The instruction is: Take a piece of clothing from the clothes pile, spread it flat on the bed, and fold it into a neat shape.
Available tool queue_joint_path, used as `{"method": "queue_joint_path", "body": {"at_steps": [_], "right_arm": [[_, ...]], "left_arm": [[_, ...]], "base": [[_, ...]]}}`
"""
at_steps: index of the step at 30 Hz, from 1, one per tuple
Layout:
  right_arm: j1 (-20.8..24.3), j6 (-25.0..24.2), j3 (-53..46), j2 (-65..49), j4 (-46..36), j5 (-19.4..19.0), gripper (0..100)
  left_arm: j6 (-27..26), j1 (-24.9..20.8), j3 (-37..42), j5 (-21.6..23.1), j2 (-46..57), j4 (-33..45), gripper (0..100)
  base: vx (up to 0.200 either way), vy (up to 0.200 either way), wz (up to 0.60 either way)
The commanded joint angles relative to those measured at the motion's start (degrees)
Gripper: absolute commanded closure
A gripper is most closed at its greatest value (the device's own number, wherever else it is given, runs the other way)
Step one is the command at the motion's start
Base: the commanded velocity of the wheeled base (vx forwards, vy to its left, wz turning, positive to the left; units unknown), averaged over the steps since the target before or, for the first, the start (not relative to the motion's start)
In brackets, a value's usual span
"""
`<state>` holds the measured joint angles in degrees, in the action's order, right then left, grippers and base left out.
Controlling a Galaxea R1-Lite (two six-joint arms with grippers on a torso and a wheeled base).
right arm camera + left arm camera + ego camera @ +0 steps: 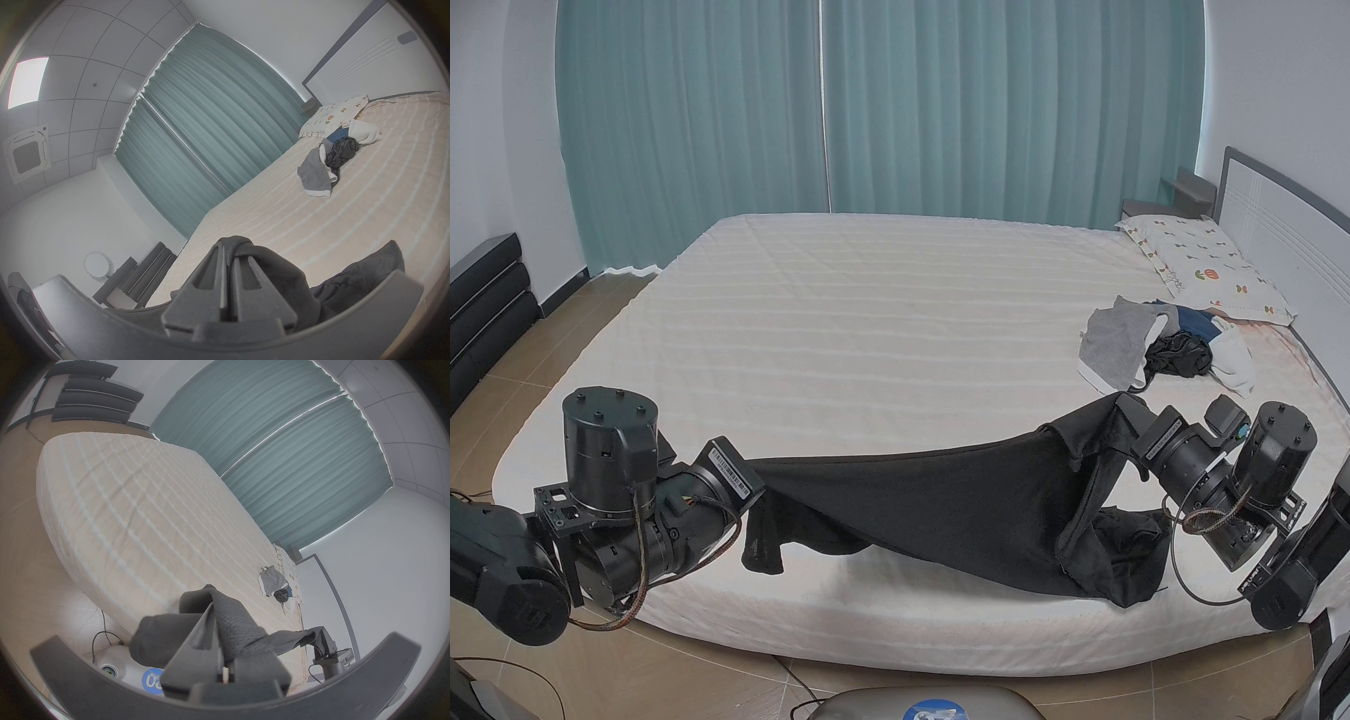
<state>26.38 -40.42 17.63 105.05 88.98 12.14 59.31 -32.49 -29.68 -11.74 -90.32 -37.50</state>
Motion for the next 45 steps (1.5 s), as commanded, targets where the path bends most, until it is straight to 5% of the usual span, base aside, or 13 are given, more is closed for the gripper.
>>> {"method": "queue_joint_path", "body": {"at_steps": [1, 17, 26, 37, 41, 45], "right_arm": [[0.07, -0.01, 0.04, 0.07, 0.49, -0.01, 100], [1.39, -0.01, -0.05, -0.54, 0.58, -0.45, 100], [1.92, 0.87, -0.75, -4.32, 0.49, -5.55, 100], [5.26, 1.75, -6.73, -16.28, 0.41, -5.2, 100], [5.35, 5.09, -6.38, -22.87, -2.14, -5.2, 100], [5.08, 6.23, 0.3, -33.85, -14.62, -5.37, 100]], "left_arm": [[0.02, 0.23, -0.11, -0.04, -0.21, -0.03, 100], [0.11, 0.23, 0.15, 0.31, 0.32, -0.12, 100], [0.19, -1.26, -0.02, 0.23, 0.5, -0.56, 100], [-0.24, -3.99, 1.3, -0.48, 7.97, -0.03, 100], [-0.33, -4.51, 0.94, -0.74, 11.75, 0.06, 100], [-1.65, -4.78, -1.87, -0.74, 16.58, 2.08, 100]], "base": [[0.0, 0.2, 0.0], [0.0, 0.05, 0.0], [-0.2, 0.0, 0.0], [-0.2, 0.0, 0.0], [-0.2, 0.0, 0.0], [0.0, 0.0, 0.0]]}}
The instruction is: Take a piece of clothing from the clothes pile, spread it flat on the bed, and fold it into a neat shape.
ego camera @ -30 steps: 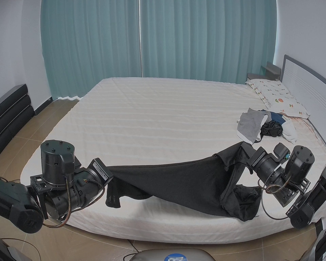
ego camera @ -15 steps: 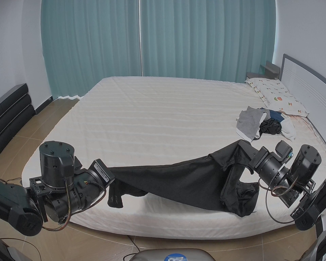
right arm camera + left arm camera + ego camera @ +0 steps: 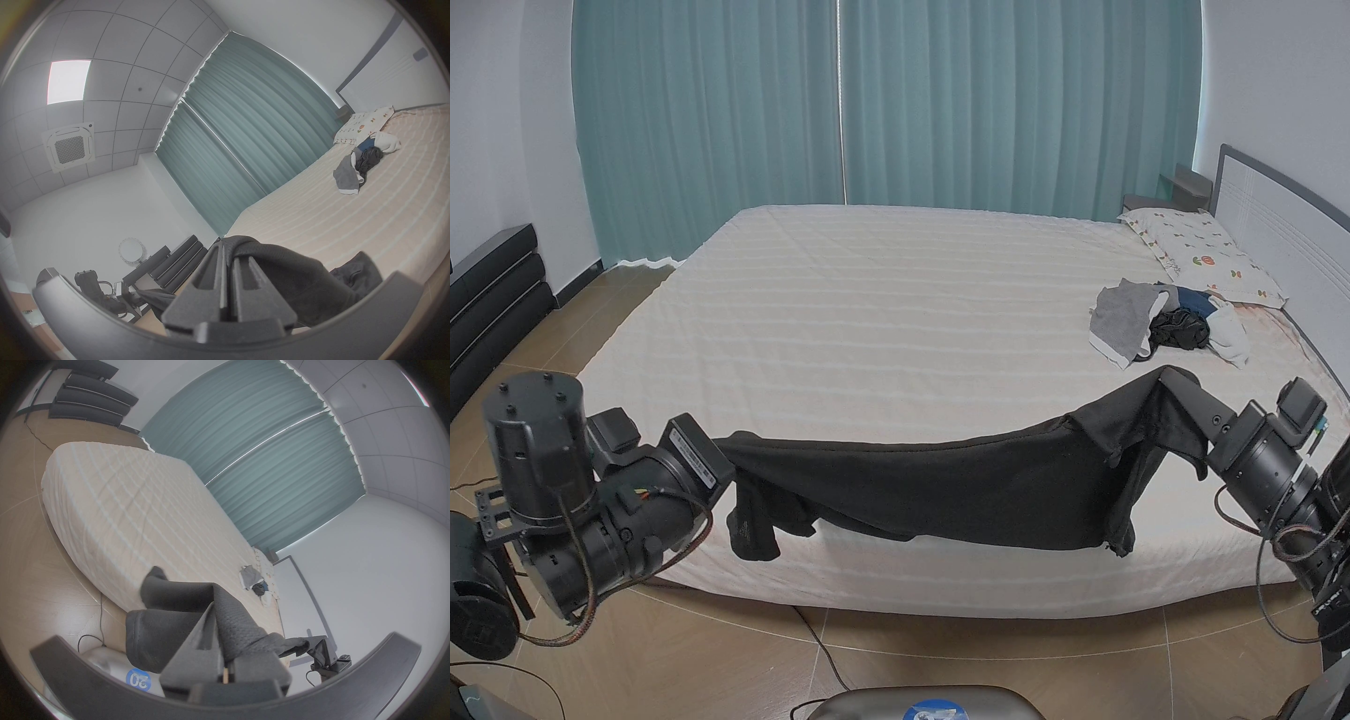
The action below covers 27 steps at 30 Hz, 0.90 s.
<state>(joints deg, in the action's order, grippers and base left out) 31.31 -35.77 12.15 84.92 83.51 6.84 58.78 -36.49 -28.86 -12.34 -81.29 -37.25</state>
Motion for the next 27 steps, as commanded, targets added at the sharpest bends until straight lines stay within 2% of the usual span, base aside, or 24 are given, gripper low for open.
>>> {"method": "queue_joint_path", "body": {"at_steps": [1, 5, 8, 11, 13, 14, 15, 16, 18, 24, 27], "right_arm": [[-0.1, 1.49, 8.24, -15.93, -12.4, -0.25, 100], [-0.1, 0.96, 19.66, -22.43, -25.32, -1.74, 100], [-0.54, 0.52, 28.36, -22.87, -35.43, -2.18, 100], [-4.59, -1.76, 34.25, -19.62, -41.67, -2.88, 100], [-7.84, -2.03, 37.24, -15.75, -42.99, -4.55, 100], [-8.1, -2.11, 37.42, -15.57, -42.99, -4.64, 100], [-11.18, -1.94, 39.17, -12.23, -42.99, -5.52, 100], [-11.71, -1.85, 39.44, -11.62, -42.81, -5.52, 100], [-15.66, -1.5, 42.69, -5.91, -42.72, -5.78, 100], [-19.0, -0.27, 46.38, 2.62, -42.11, -5.7, 100], [-20.14, 1.49, 48.4, 7.19, -39.03, -5.61, 100]], "left_arm": [[-1.57, -0.78, -4.1, -0.23, 8.16, 3.77, 100], [-1.57, -0.25, -11.14, -0.14, 9.13, 12.82, 100], [-1.21, 0.63, -16.32, -0.06, 8.34, 15.81, 100], [-1.21, 1.95, -18.61, -0.14, 5.44, 15.98, 100], [-1.21, 3.0, -20.19, -0.06, 2.54, 15.98, 100], [-1.13, 3.09, -20.28, -0.06, 2.36, 15.98, 100], [-1.04, 4.32, -21.07, 0.03, -0.01, 15.9, 100], [-1.04, 4.41, -21.24, 0.03, -0.36, 15.9, 100], [-0.95, 6.16, -22.82, 0.65, -3.97, 15.9, 100], [-0.95, 8.19, -26.52, 1.26, -11.88, 15.46, 100], [-0.95, 9.15, -29.42, 2.58, -15.57, 15.37, 100]], "base": [[0.0, 0.0, 0.0], [0.0, 0.0, 0.0], [0.0, 0.0, 0.0], [0.0, 0.0, 0.0], [0.0, 0.0, 0.0], [0.0, 0.0, 0.0], [0.0, 0.0, 0.0], [0.0, 0.0, 0.0], [0.0, 0.0, 0.0], [0.167, 0.0, 0.0], [0.2, 0.0, 0.0]]}}
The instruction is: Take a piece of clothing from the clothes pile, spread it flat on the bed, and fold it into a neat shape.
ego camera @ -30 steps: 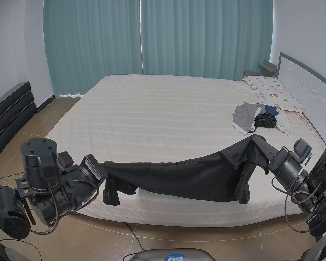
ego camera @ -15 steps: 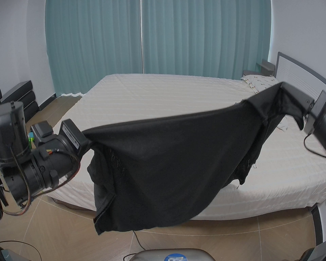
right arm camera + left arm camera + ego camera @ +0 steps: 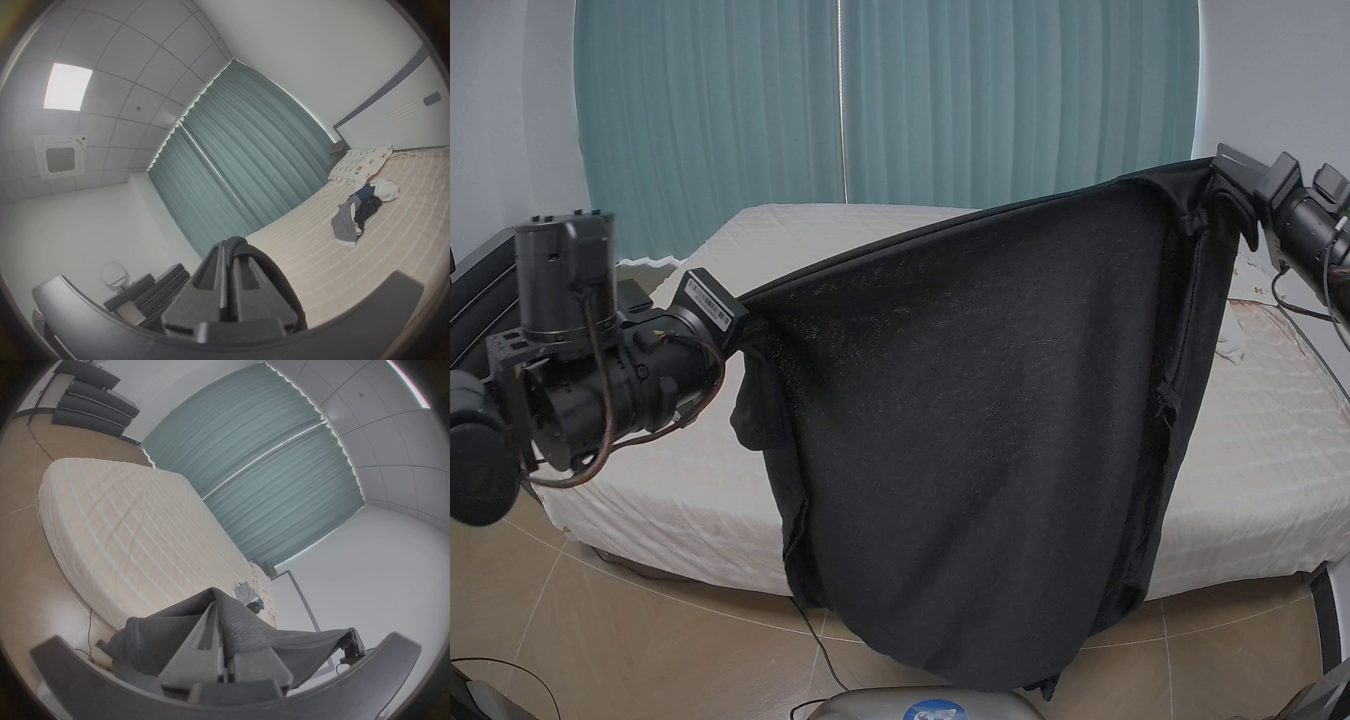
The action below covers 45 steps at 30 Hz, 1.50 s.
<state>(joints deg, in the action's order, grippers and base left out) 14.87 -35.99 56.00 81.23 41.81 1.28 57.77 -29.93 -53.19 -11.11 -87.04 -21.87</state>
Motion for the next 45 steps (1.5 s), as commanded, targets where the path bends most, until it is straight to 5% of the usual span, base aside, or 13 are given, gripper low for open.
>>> {"method": "queue_joint_path", "body": {"at_steps": [1, 23, 31, 45], "right_arm": [[-3.8, 1.71, 4.9, 11.59, 3.36, 0.04, 100], [-5.29, 7.42, 11.94, 32.42, 12.24, 3.29, 100], [-5.82, 9.53, 13.43, 44.28, 23.23, 6.37, 100], [-7.67, 9.62, 25.65, 61.33, 22.43, 11.02, 100]], "left_arm": [[0.06, 2.86, -5.7, 1.61, -10.52, -0.01, 100], [-0.2, 6.55, -25.83, 2.67, -34.95, -0.01, 100], [-0.2, 8.92, -29.78, 2.05, -42.25, -1.33, 100], [0.15, 10.06, -45.43, 0.3, -56.84, -2.3, 100]], "base": [[0.2, 0.0, 0.0], [0.2, 0.0, 0.0], [0.0, 0.0, 0.0], [0.0, 0.0, 0.0]]}}
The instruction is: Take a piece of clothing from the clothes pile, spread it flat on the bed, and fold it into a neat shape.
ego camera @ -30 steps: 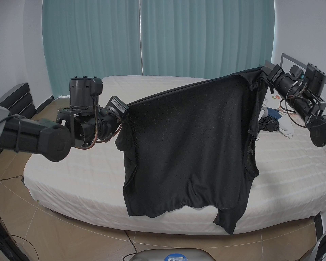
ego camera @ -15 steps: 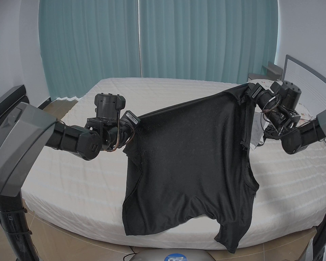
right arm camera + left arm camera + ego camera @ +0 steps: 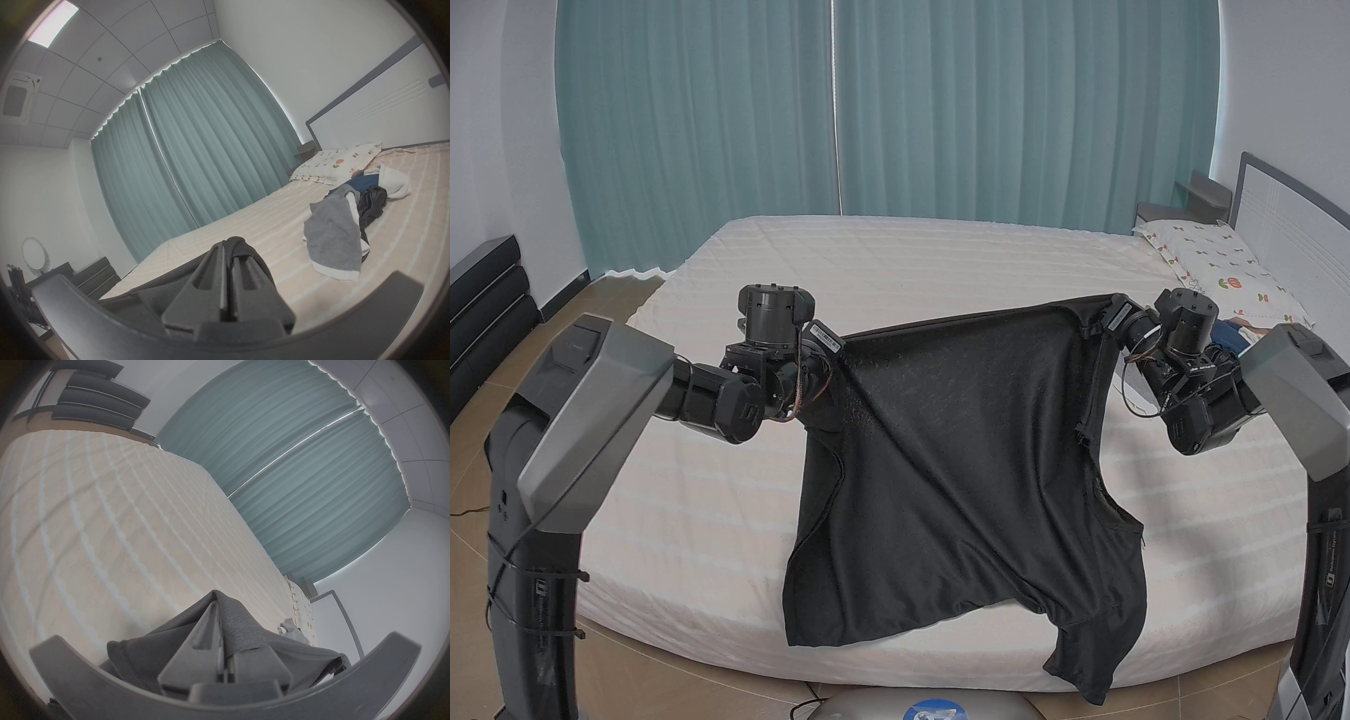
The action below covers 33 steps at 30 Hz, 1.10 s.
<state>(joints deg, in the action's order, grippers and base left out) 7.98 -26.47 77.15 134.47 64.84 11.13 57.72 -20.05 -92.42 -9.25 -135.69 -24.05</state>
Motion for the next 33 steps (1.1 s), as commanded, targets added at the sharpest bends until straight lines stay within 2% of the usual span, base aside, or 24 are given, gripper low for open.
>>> {"method": "queue_joint_path", "body": {"at_steps": [1, 5, 6, 14, 19, 22, 25, 27, 30, 33], "right_arm": [[-0.95, 0.1, 4.85, 8.7, -0.77, 1.17, 100], [-1.04, 0.19, 5.99, 10.11, -3.32, 0.47, 100], [-0.95, 0.19, 6.69, 10.72, -4.29, 0.21, 0], [-0.25, 0.19, 10.3, 15.99, -7.1, 0.56, 0], [-0.69, 0.27, 10.03, 16.08, -10.0, 1.09, 0], [-1.31, 0.89, 8.63, 15.82, -11.58, 1.09, 0], [-2.27, 3.09, 7.13, 15.91, -12.99, 0.74, 0], [-3.68, 5.9, 6.69, 16.7, -13.07, 0.56, 0], [-4.21, 5.99, 5.11, 16.35, -13.25, 0.03, 0], [-4.38, 5.9, 0.8, 15.12, -12.55, -3.22, 0]], "left_arm": [[0.11, 0.19, -7.43, -2.26, -9.59, -0.03, 100], [0.11, 0.19, -11.82, -4.9, -13.81, 0.59, 100], [0.11, 0.1, -12.44, -5.16, -14.78, 0.67, 0], [-0.24, 0.37, -14.81, -5.51, -17.41, 1.82, 0], [-0.33, 1.6, -20.7, -9.38, -19.35, 6.3, 0], [-0.33, 2.83, -22.17, -10.17, -20.05, 8.32, 0], [-0.68, 3.88, -22.17, -10.17, -20.66, 9.29, 0], [-3.49, 4.94, -22.17, -10.35, -21.81, 10.25, 0], [-4.55, 5.82, -21.67, -10.61, -21.81, 10.69, 0], [-4.46, 6.61, -21.23, -10.0, -21.45, 13.07, 0]], "base": [[0.0, 0.0, 0.0], [0.0, 0.0, 0.0], [0.0, 0.0, 0.0], [0.0, 0.0, 0.0], [0.0, 0.0, 0.0], [0.0, 0.0, 0.0], [0.0, 0.0, 0.0], [0.0, 0.0, 0.0], [0.0, 0.0, 0.0], [0.0, 0.0, 0.0]]}}
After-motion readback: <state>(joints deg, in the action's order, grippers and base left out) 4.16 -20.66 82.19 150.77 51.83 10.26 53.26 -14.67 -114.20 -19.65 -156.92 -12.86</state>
